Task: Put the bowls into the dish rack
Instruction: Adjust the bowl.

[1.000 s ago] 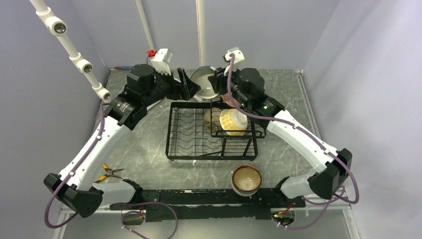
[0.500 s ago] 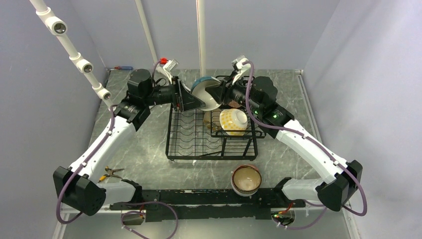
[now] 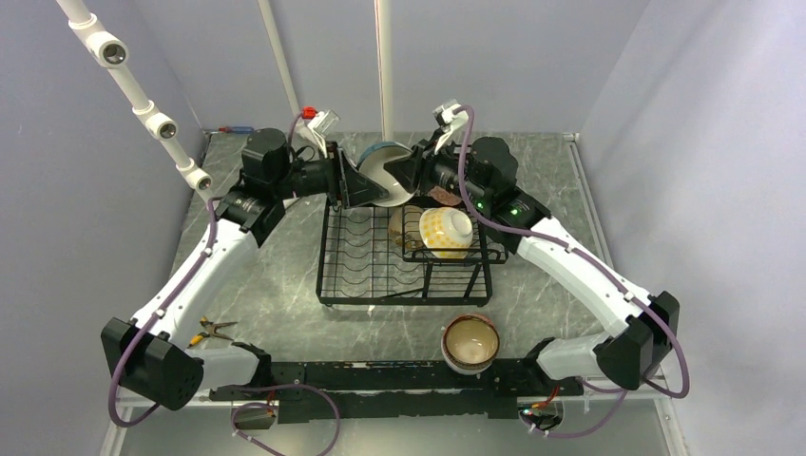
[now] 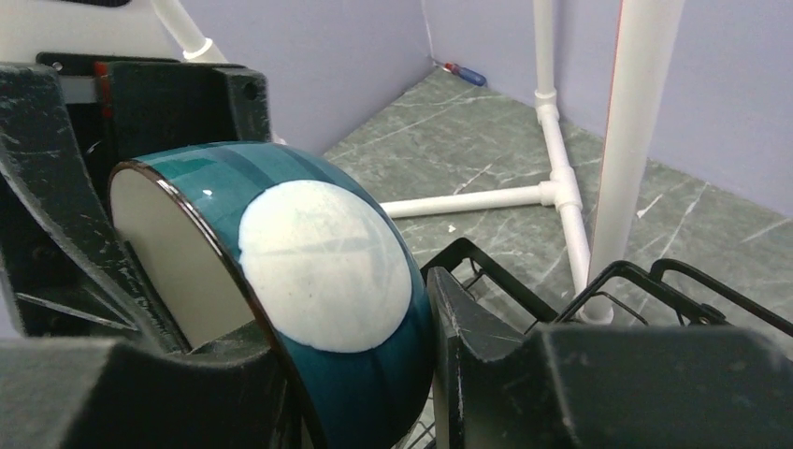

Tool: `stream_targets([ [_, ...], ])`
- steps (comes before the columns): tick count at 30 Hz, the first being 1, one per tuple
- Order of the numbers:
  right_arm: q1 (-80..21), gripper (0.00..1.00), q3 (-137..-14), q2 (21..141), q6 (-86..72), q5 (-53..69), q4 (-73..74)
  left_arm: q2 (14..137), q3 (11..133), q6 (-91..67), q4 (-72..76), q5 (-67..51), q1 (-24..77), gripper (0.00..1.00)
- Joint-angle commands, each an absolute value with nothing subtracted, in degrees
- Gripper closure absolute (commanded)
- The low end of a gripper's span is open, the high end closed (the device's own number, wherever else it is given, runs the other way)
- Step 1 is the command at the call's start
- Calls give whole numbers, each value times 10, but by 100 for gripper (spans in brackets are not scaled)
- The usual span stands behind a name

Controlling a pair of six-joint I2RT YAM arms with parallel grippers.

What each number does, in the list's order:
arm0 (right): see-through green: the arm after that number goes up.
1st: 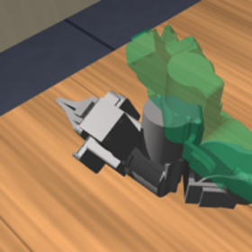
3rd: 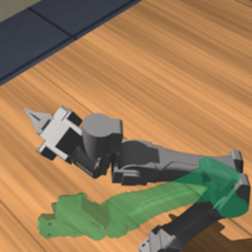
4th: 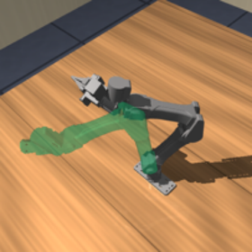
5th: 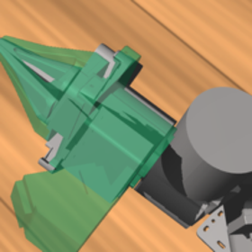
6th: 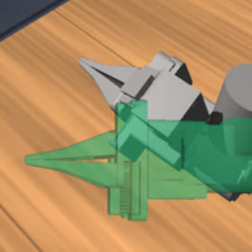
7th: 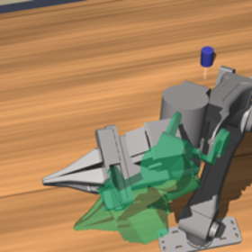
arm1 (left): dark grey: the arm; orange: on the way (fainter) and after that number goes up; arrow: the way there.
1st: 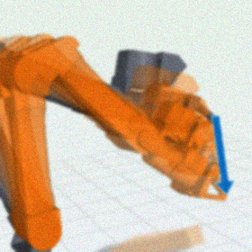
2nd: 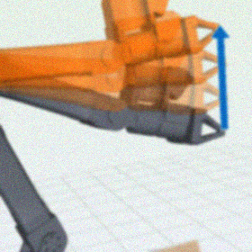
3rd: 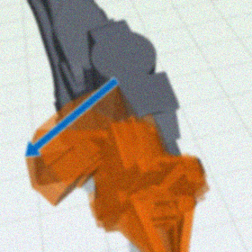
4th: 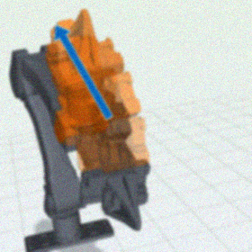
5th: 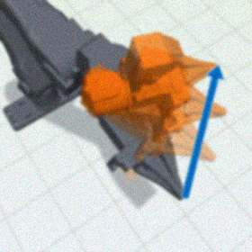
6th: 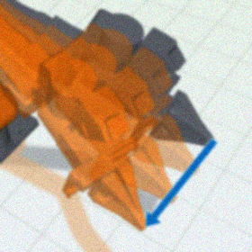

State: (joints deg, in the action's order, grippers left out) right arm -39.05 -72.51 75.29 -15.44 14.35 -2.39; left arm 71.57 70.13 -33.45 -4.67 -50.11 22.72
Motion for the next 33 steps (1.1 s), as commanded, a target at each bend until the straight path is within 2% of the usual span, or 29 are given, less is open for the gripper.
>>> stream_targets([
  [1,-403,100,-766,754,-153,197,-40,701,715,-306,9,-485,229,51],
  [5,-403,100,-783,763,-137,194,-17,689,713,-274,1,-465,229,87],
  [7,-403,100,-782,762,-137,198,-19,679,702,-259,2,-463,229,94],
  [8,-403,100,-780,761,-138,198,-21,674,697,-254,7,-461,229,82],
  [10,-403,100,-777,760,-142,189,-26,663,693,-242,8,-446,229,44],
  [11,-403,100,-777,760,-139,187,-26,659,695,-234,2,-431,229,29],
  [12,-403,100,-777,761,-136,186,-25,656,698,-231,-6,-415,229,18],
  [13,-403,100,-778,761,-134,189,-25,655,701,-232,-16,-405,229,12],
  [16,-403,100,-780,765,-133,198,-24,661,712,-238,-11,-408,229,12],
  [18,-403,100,-784,767,-131,197,-23,674,723,-254,-5,-424,229,21],
  [20,-403,100,-784,766,-131,191,-23,690,734,-262,-4,-457,229,34],
  [21,-403,100,-785,766,-130,187,-22,696,740,-264,-7,-462,229,37],
  [23,-403,100,-785,763,-125,184,-22,708,747,-262,-15,-477,229,34],
  [25,-403,100,-787,761,-121,180,-20,713,754,-251,-36,-482,230,23],
  [27,-403,100,-791,759,-116,177,-16,715,762,-232,-69,-477,230,18],
  [30,-403,100,-795,758,-110,178,-14,721,772,-212,-105,-478,229,20],
  [33,-403,100,-800,760,-106,180,-10,732,780,-212,-118,-492,230,30],
])
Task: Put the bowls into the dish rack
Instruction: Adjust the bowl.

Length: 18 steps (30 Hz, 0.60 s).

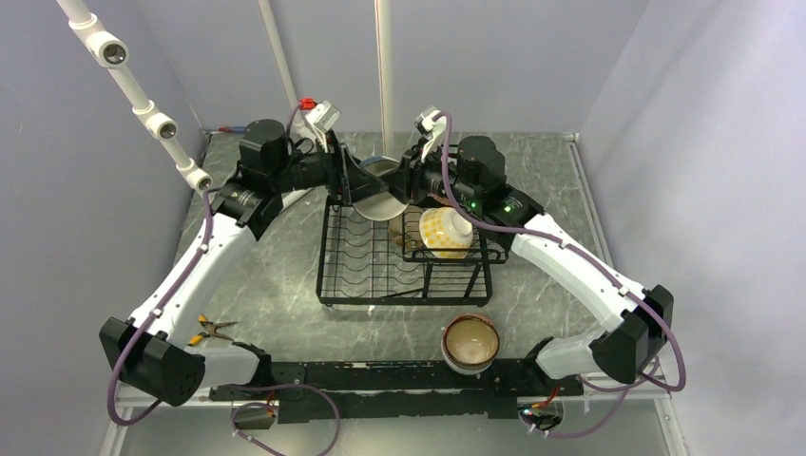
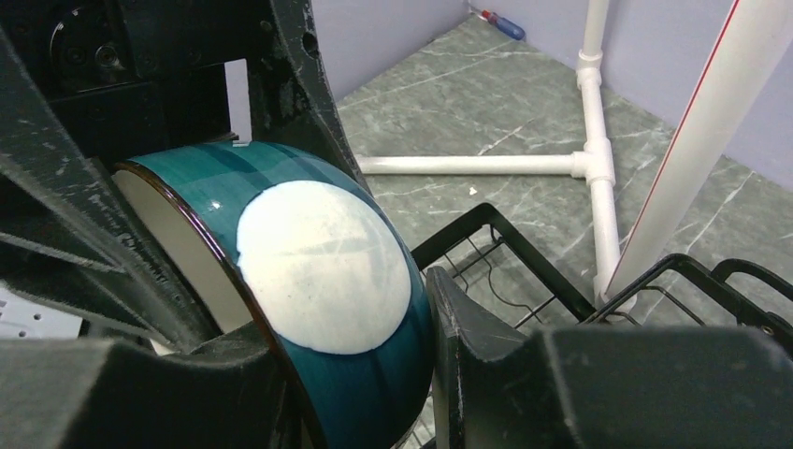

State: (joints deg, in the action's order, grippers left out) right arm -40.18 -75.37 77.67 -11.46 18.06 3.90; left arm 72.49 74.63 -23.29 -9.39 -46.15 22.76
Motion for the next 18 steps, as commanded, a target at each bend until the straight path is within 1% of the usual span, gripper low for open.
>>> stream_targets([
  [1,-403,100,-801,760,-104,179,-8,734,782,-212,-122,-495,229,35],
  [3,-402,100,-804,760,-99,173,-4,735,784,-213,-124,-498,230,49],
  [5,-403,100,-804,758,-93,167,-3,730,780,-214,-115,-499,229,69],
  [7,-402,100,-803,756,-88,160,-3,723,776,-211,-111,-493,229,93],
  [8,-402,100,-801,754,-87,158,-3,718,772,-210,-108,-485,229,97],
  [10,-402,100,-798,752,-87,156,-6,708,761,-212,-93,-479,229,97],
  [12,-402,93,-799,753,-86,157,-4,702,756,-216,-83,-468,229,97],
  [14,-402,82,-801,753,-86,153,-3,697,759,-214,-92,-443,229,97],
  [17,-402,60,-799,748,-81,136,17,688,763,-199,-105,-401,229,97],
  [18,-402,56,-798,745,-79,128,20,682,761,-193,-106,-383,230,97],
])
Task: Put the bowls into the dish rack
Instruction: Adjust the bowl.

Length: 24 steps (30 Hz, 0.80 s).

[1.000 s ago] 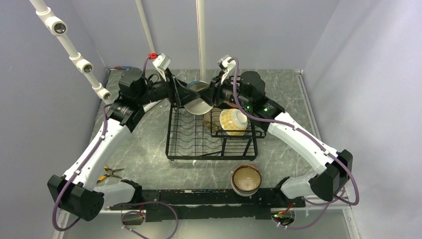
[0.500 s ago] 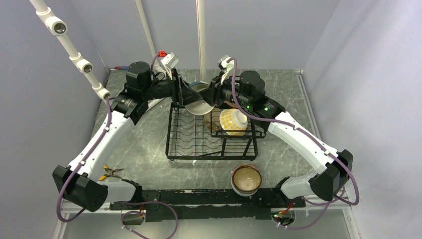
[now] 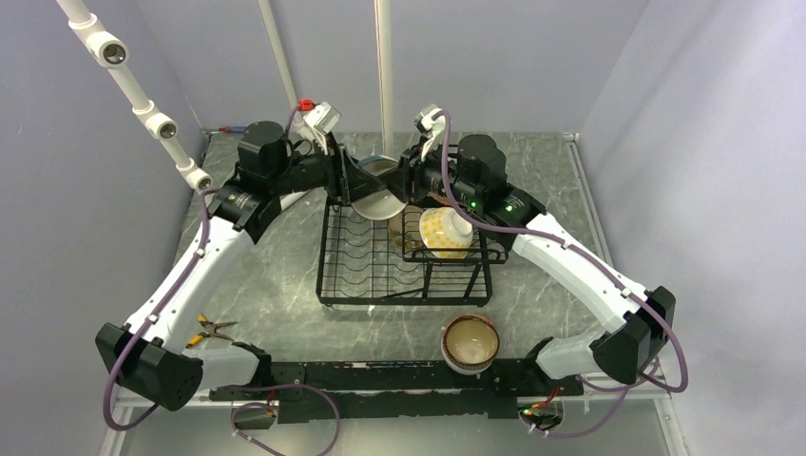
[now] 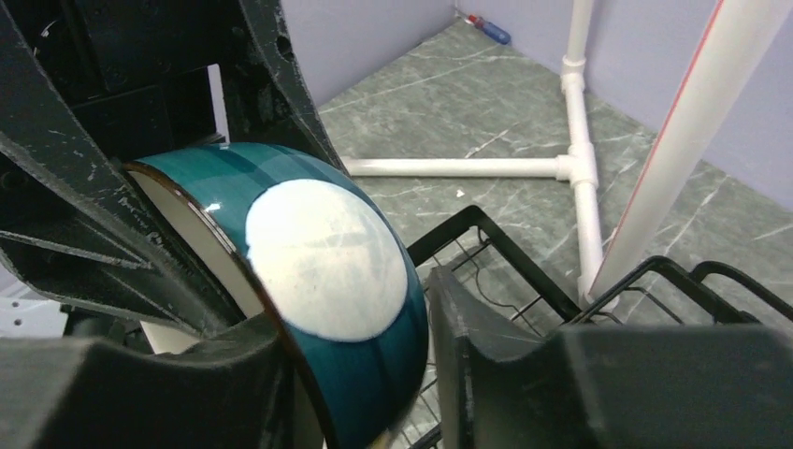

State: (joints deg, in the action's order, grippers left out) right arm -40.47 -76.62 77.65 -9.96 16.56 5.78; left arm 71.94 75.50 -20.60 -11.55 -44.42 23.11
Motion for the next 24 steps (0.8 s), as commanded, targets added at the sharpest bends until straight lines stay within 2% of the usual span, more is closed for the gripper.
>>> stream_targets([
  [1,-402,52,-796,743,-78,116,24,677,757,-186,-109,-360,230,97],
  [3,-402,44,-795,738,-75,95,35,667,748,-171,-114,-309,229,97],
  [7,-402,40,-789,729,-63,79,49,654,729,-158,-108,-234,229,97],
  [11,-402,38,-778,720,-66,77,47,651,711,-127,-73,-238,229,98],
  [15,-402,30,-775,715,-84,90,43,642,671,-46,-7,-240,229,97],
  [24,-400,24,-783,733,-116,127,63,653,654,66,48,-219,230,97],
])
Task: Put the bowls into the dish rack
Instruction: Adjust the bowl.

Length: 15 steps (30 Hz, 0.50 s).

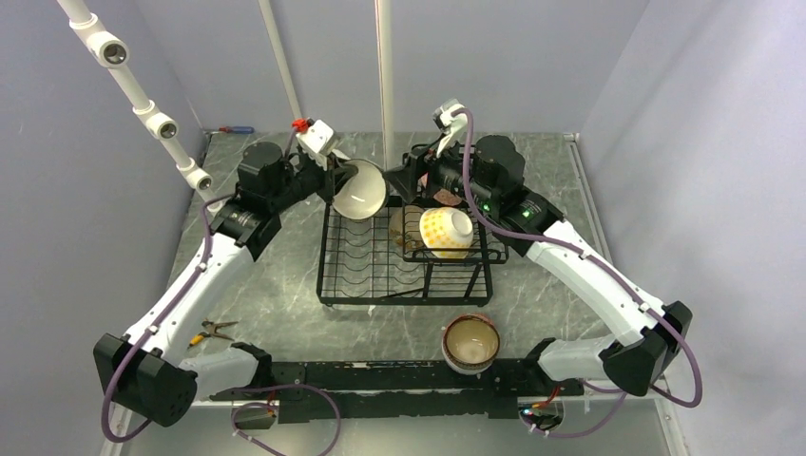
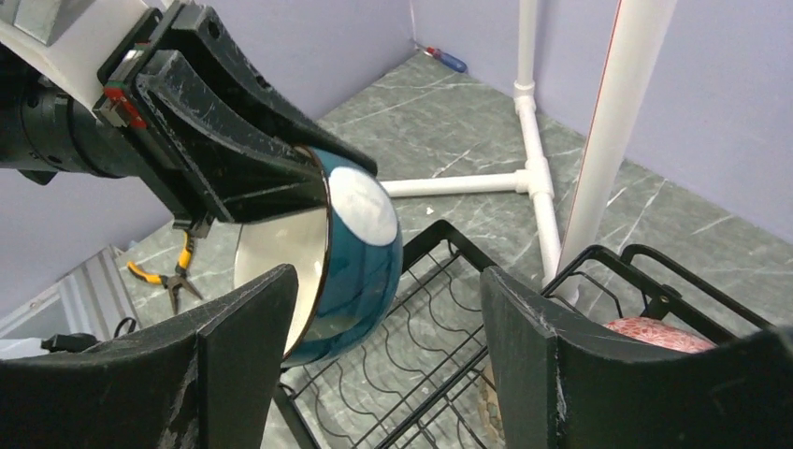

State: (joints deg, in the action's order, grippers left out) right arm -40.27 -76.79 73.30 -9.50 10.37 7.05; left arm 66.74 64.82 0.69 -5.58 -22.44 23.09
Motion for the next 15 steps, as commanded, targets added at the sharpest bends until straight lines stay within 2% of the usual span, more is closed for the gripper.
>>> stream_targets([
  [1,-399,23,-787,737,-120,131,67,650,643,74,72,-222,230,97],
  [6,-396,11,-804,753,-153,167,80,626,567,192,233,-253,230,97],
  [9,-370,4,-784,741,-209,245,26,626,544,282,306,-268,230,97],
  [13,-340,1,-723,720,-294,329,-83,631,540,384,351,-316,230,97],
  [15,-343,1,-723,719,-261,324,-68,631,547,402,359,-331,230,97],
])
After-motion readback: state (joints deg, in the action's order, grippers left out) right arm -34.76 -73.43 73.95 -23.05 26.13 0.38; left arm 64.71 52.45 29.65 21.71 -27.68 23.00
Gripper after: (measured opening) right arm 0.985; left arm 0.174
